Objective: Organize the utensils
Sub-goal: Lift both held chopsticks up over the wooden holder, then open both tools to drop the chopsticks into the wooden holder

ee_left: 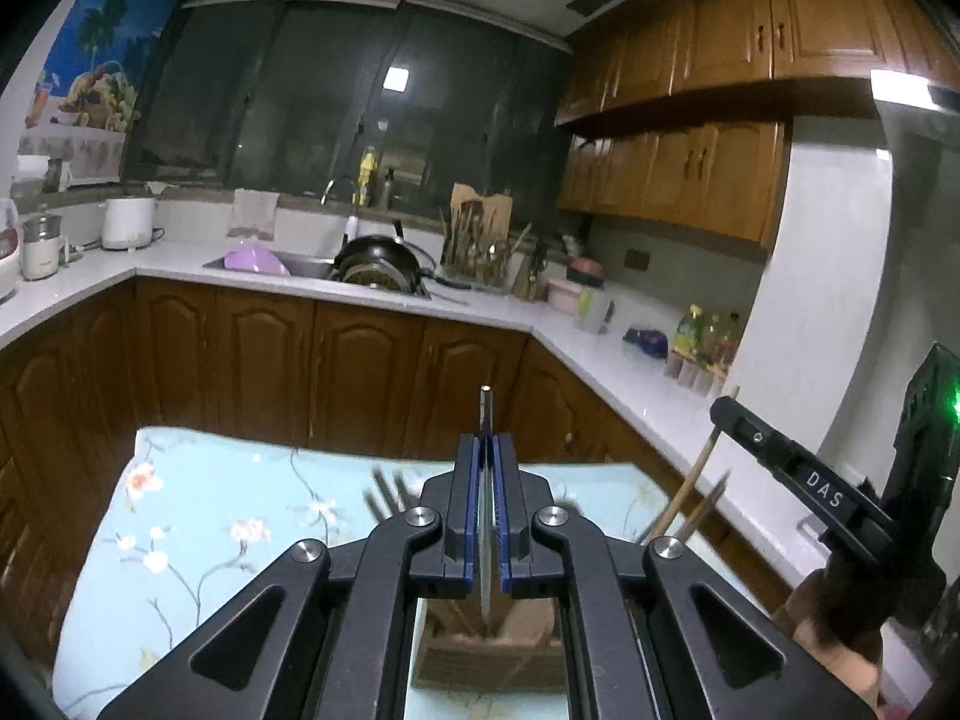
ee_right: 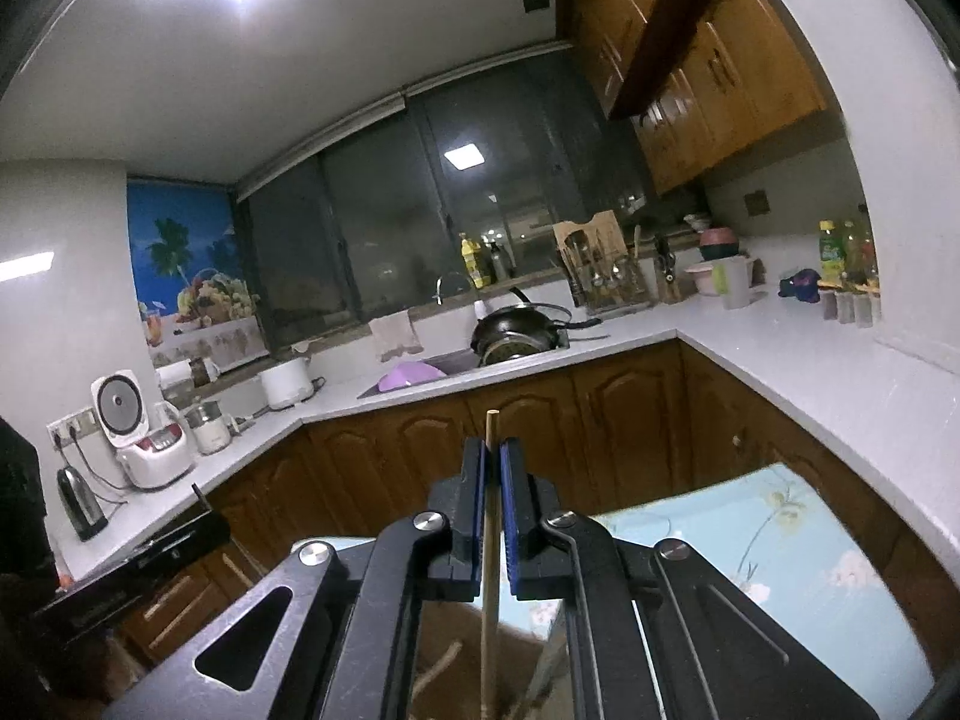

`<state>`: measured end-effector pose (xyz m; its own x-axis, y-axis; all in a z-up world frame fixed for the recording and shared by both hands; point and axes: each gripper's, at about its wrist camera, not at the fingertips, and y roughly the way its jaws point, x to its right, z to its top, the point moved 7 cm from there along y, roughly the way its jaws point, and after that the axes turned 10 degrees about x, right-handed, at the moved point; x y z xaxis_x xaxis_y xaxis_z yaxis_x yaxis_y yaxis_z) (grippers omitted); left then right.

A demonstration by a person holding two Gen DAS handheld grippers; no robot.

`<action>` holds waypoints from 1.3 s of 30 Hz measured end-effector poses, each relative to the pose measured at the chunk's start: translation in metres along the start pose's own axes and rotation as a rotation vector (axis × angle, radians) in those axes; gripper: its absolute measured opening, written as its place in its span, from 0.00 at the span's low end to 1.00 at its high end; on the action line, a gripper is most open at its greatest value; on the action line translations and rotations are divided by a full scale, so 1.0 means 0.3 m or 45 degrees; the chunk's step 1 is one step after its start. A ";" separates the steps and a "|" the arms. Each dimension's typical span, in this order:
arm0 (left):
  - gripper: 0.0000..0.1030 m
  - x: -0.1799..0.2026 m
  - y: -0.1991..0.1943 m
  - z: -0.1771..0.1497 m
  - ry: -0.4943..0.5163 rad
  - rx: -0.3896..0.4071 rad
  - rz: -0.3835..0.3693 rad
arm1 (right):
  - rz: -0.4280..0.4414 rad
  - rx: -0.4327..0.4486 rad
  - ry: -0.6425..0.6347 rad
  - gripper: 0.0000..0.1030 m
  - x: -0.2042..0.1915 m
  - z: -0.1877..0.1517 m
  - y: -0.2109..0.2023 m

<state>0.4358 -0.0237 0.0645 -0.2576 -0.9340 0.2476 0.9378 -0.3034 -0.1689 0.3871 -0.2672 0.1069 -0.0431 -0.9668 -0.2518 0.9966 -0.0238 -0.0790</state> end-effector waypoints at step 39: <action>0.44 -0.043 -0.048 -0.033 -0.077 -0.136 0.113 | -0.045 -0.079 0.177 0.76 0.115 -0.032 -0.107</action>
<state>0.4233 -0.0092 0.0544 -0.1573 -0.9458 0.2840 0.9253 -0.2416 -0.2923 0.3530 -0.2973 0.0916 -0.0921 -0.9210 -0.3785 0.9882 -0.0377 -0.1486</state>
